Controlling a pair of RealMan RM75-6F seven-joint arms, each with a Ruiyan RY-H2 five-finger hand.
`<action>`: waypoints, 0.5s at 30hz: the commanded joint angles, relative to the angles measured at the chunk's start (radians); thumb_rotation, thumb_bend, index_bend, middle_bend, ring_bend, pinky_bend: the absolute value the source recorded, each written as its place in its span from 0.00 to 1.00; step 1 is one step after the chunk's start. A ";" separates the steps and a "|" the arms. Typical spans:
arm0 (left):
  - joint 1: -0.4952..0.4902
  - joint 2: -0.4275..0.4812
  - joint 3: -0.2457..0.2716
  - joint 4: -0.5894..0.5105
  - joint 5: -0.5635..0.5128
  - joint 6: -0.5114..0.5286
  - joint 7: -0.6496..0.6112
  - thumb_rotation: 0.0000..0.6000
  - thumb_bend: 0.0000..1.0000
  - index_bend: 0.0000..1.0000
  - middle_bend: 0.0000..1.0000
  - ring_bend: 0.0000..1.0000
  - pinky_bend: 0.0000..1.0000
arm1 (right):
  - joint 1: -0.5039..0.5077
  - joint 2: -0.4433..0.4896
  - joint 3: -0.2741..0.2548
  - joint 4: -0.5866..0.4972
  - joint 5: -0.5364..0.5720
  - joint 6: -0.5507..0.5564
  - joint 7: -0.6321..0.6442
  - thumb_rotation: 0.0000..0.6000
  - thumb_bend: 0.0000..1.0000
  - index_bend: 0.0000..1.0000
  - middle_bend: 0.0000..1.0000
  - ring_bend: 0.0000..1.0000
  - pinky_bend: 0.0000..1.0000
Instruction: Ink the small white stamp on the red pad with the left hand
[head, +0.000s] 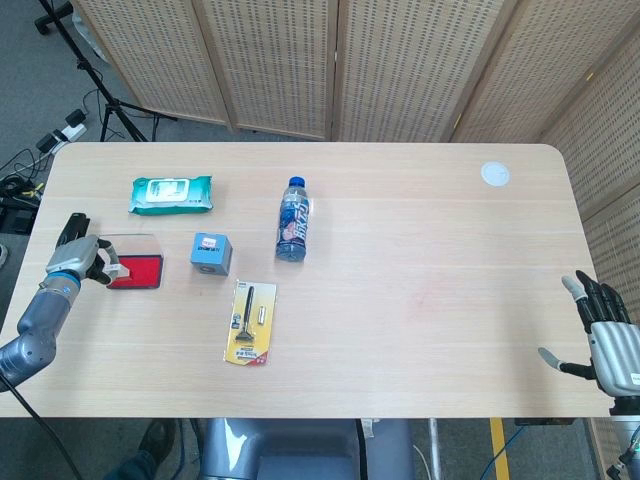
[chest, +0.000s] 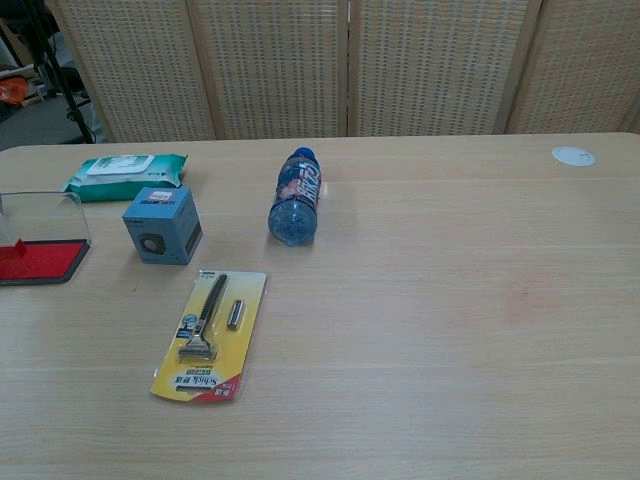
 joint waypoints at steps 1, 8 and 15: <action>-0.001 -0.024 -0.002 0.028 0.026 0.008 -0.019 1.00 0.41 0.61 0.99 0.94 0.93 | 0.001 -0.002 0.000 0.001 0.003 -0.003 -0.004 1.00 0.00 0.00 0.00 0.00 0.00; 0.000 -0.070 0.002 0.083 0.050 -0.002 -0.042 1.00 0.41 0.61 0.99 0.94 0.93 | 0.002 -0.004 0.003 0.002 0.007 -0.004 -0.007 1.00 0.00 0.00 0.00 0.00 0.00; 0.001 -0.098 0.008 0.129 0.062 -0.017 -0.057 1.00 0.42 0.61 0.99 0.94 0.93 | 0.004 -0.008 0.003 0.005 0.009 -0.008 -0.011 1.00 0.00 0.00 0.00 0.00 0.00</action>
